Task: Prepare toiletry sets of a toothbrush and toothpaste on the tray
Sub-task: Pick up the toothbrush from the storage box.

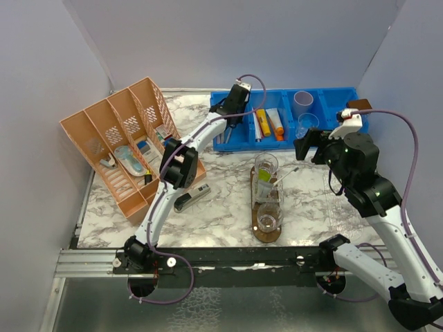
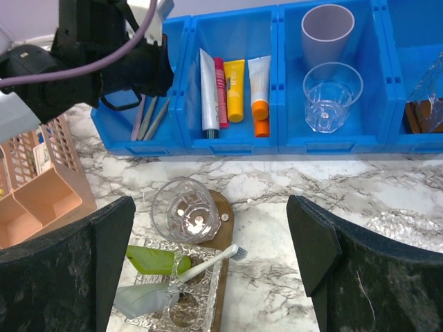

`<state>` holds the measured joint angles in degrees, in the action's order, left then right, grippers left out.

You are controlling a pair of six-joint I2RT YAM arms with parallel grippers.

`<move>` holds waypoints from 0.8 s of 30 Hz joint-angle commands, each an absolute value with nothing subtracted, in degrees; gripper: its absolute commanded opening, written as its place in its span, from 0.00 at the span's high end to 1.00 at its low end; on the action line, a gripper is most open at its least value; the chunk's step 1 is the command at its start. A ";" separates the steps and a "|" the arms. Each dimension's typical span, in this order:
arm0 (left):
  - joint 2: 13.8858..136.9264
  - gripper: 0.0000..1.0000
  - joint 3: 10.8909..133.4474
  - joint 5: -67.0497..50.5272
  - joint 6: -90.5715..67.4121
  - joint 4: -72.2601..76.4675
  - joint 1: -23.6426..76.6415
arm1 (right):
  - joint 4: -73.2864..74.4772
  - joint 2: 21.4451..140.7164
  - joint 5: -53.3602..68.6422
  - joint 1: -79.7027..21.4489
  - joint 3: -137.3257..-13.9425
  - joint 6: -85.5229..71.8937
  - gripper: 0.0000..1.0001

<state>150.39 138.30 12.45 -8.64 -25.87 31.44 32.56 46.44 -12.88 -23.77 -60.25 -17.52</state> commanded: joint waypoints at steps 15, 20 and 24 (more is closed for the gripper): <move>145.19 0.72 136.32 9.75 -9.34 -28.11 30.74 | 31.93 45.60 -11.24 -23.47 -59.67 -18.38 0.08; 147.89 0.67 137.14 9.67 -9.23 -28.56 30.58 | 31.97 45.61 -11.46 -23.47 -59.61 -18.38 0.08; 149.41 0.63 137.13 9.89 -9.27 -29.11 30.46 | 31.73 45.69 -11.33 -23.49 -59.26 -18.51 0.08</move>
